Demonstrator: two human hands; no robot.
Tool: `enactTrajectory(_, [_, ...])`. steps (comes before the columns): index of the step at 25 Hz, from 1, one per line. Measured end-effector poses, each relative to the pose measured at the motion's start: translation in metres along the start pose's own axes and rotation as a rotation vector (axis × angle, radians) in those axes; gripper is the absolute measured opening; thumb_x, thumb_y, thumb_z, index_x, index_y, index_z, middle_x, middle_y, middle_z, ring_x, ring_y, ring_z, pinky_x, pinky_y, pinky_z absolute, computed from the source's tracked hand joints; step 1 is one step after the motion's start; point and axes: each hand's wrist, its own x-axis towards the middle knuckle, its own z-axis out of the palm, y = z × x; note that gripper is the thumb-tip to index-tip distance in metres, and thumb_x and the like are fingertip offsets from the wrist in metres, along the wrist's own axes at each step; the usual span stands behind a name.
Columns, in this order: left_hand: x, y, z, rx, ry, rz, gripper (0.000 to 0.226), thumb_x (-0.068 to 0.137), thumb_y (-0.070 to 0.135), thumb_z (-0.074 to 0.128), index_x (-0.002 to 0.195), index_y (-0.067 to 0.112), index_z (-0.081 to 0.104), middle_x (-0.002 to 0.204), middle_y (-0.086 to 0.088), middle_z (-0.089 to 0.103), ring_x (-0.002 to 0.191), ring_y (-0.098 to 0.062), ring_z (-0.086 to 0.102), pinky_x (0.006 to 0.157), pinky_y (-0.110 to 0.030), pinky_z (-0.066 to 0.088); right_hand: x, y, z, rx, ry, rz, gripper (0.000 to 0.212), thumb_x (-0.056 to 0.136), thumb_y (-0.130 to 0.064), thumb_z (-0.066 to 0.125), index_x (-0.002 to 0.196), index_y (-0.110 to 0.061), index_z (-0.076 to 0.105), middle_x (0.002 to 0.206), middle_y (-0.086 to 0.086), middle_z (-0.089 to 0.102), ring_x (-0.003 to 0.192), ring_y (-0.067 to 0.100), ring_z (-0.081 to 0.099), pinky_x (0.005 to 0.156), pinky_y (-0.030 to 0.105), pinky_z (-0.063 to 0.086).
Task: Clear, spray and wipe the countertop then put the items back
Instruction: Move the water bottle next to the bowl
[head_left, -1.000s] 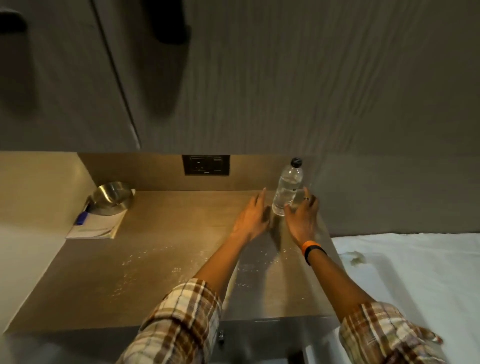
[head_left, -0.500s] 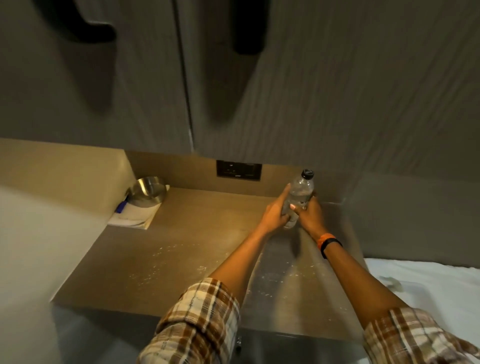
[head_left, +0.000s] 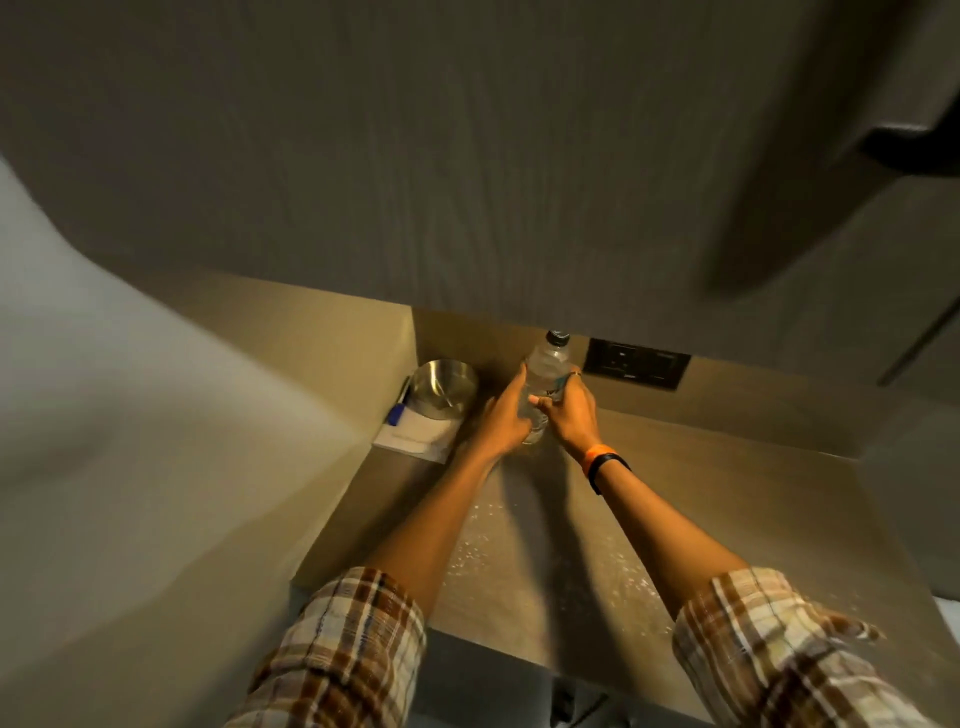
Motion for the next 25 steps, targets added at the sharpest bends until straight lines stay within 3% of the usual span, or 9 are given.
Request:
enactTrajectory(5, [0.018, -0.034, -0.033, -0.021, -0.060, -0.038, 0.089, 0.090, -0.007, 0.055, 0.157, 0.022, 0.005, 0.159, -0.020, 0.027, 0.146, -0.034, 0.030, 0.117, -0.049, 0.034, 0.018, -0.017, 0.044, -0.041, -0.005, 0.039, 0.043, 0.090, -0.016, 0.072, 0.121, 0.005, 0.051, 0.124, 0.025, 0.061, 0.114, 0.041, 0.060, 0.097, 0.055, 0.050])
enactTrajectory(12, [0.026, -0.044, -0.040, -0.094, -0.064, -0.010, 0.083, 0.093, -0.005, 0.053, 0.157, 0.021, 0.007, 0.155, -0.021, 0.034, 0.142, -0.035, 0.037, 0.115, -0.047, 0.037, 0.027, -0.023, 0.051, -0.116, -0.037, 0.079, 0.047, 0.092, -0.017, 0.071, 0.129, 0.004, 0.051, 0.133, 0.023, 0.058, 0.123, 0.038, 0.057, 0.104, 0.049, 0.049])
enactTrajectory(14, [0.020, -0.047, -0.039, -0.079, -0.019, -0.005, 0.081, 0.096, 0.004, 0.054, 0.157, 0.024, 0.006, 0.151, -0.019, 0.041, 0.136, -0.035, 0.045, 0.110, -0.048, 0.042, 0.018, -0.022, 0.046, -0.151, -0.077, 0.073, 0.063, 0.091, -0.018, 0.072, 0.142, 0.002, 0.042, 0.141, 0.022, 0.052, 0.131, 0.037, 0.052, 0.111, 0.044, 0.045])
enactTrajectory(16, [0.005, -0.048, -0.028, -0.028, 0.126, -0.074, 0.080, 0.095, 0.016, 0.057, 0.157, 0.024, 0.008, 0.141, -0.017, 0.051, 0.124, -0.035, 0.054, 0.098, -0.046, 0.048, -0.001, -0.012, 0.035, -0.301, -0.082, 0.035, 0.078, 0.093, -0.028, 0.069, 0.153, -0.001, 0.028, 0.149, 0.022, 0.042, 0.140, 0.038, 0.040, 0.117, 0.042, 0.036])
enactTrajectory(18, [-0.022, -0.048, -0.004, 0.028, 0.256, -0.104, 0.076, 0.091, 0.019, 0.062, 0.155, 0.020, 0.022, 0.138, -0.018, 0.053, 0.123, -0.038, 0.054, 0.099, -0.048, 0.048, -0.032, 0.009, 0.017, -0.463, -0.007, -0.029, 0.079, 0.092, -0.040, 0.066, 0.153, -0.004, 0.030, 0.149, 0.021, 0.040, 0.143, 0.038, 0.034, 0.120, 0.043, 0.031])
enactTrajectory(20, [-0.051, -0.044, 0.034, 0.273, 0.200, 0.062, 0.070, 0.087, 0.021, 0.065, 0.150, 0.015, 0.035, 0.141, -0.018, 0.051, 0.127, -0.037, 0.050, 0.104, -0.048, 0.042, -0.067, 0.040, -0.009, -0.601, 0.077, -0.050, 0.078, 0.090, -0.048, 0.062, 0.151, -0.008, 0.037, 0.154, 0.019, 0.036, 0.149, 0.037, 0.027, 0.124, 0.047, 0.023])
enactTrajectory(22, [-0.068, -0.039, 0.062, 0.479, 0.124, 0.206, 0.065, 0.090, 0.030, 0.060, 0.149, 0.015, 0.036, 0.146, -0.013, 0.047, 0.134, -0.031, 0.044, 0.109, -0.045, 0.038, -0.095, 0.063, -0.029, -0.695, 0.095, -0.072, 0.078, 0.089, -0.054, 0.057, 0.150, -0.009, 0.040, 0.160, 0.019, 0.029, 0.153, 0.036, 0.018, 0.127, 0.050, 0.013])
enactTrajectory(25, [-0.083, 0.004, 0.127, 0.542, -0.027, 0.342, 0.062, 0.097, 0.041, 0.047, 0.151, 0.015, 0.031, 0.156, -0.012, 0.037, 0.147, -0.028, 0.029, 0.121, -0.046, 0.026, -0.138, 0.107, -0.092, -0.772, 0.161, 0.001, 0.081, 0.088, -0.062, 0.050, 0.150, -0.011, 0.041, 0.163, 0.019, 0.026, 0.155, 0.035, 0.015, 0.127, 0.052, 0.011])
